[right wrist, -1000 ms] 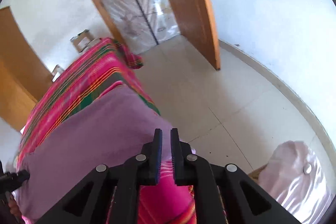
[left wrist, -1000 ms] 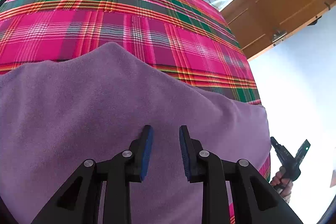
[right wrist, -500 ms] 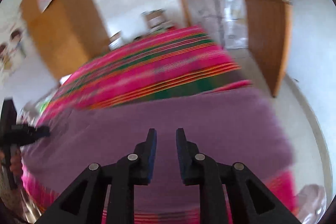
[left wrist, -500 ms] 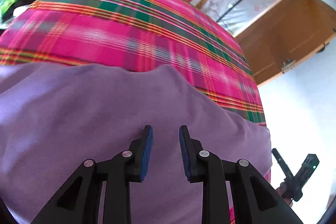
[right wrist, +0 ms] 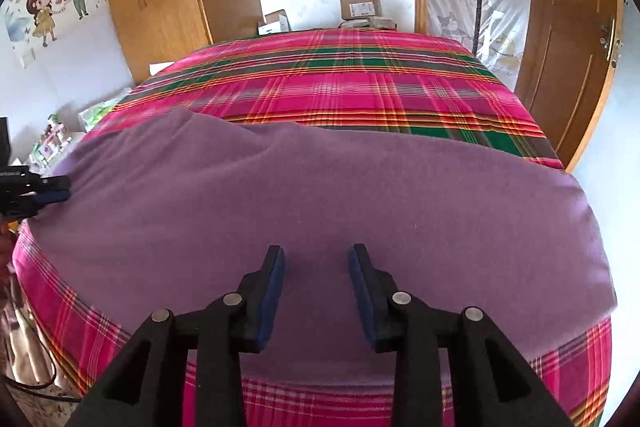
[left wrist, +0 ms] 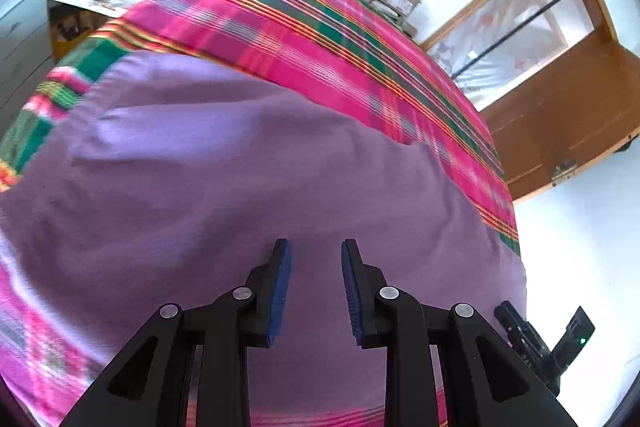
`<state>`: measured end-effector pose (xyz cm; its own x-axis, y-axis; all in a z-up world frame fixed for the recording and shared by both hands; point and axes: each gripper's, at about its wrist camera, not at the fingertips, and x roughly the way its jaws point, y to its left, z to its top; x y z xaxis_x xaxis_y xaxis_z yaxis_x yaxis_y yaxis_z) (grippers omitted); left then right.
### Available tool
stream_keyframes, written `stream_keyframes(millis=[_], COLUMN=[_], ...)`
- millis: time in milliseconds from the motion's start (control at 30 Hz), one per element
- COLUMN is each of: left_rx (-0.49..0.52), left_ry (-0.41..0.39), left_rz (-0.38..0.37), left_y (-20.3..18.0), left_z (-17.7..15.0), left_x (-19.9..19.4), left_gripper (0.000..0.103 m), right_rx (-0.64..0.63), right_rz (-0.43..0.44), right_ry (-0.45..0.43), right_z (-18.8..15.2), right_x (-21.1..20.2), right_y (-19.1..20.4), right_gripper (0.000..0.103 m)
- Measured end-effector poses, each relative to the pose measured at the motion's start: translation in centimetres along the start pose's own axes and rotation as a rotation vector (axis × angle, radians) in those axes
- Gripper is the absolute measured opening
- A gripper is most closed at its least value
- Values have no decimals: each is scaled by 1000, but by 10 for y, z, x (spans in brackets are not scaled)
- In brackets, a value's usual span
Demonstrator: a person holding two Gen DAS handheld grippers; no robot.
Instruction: Fold clothes
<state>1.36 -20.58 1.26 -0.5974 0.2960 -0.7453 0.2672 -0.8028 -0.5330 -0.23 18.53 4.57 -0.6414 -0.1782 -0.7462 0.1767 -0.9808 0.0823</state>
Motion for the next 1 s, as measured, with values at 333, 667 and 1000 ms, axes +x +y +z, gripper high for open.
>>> stream_keyframes(millis=[333,667,1000], left_rx=[-110,-167,-240], left_ry=[-155,-167,-222], left_rz=[103,42,28], left_y=[62,92,112], left_z=[19,13,-8], left_x=[-50,-66,-90], left_gripper=[27,27,27], right_rx=[-79,-167,-352], right_rz=[90,243,503], right_ry=[-29,-8,-26], right_z=[12,29,39], right_x=[-3,14,19], right_y=[45,112,216], right_gripper=[37,37,37])
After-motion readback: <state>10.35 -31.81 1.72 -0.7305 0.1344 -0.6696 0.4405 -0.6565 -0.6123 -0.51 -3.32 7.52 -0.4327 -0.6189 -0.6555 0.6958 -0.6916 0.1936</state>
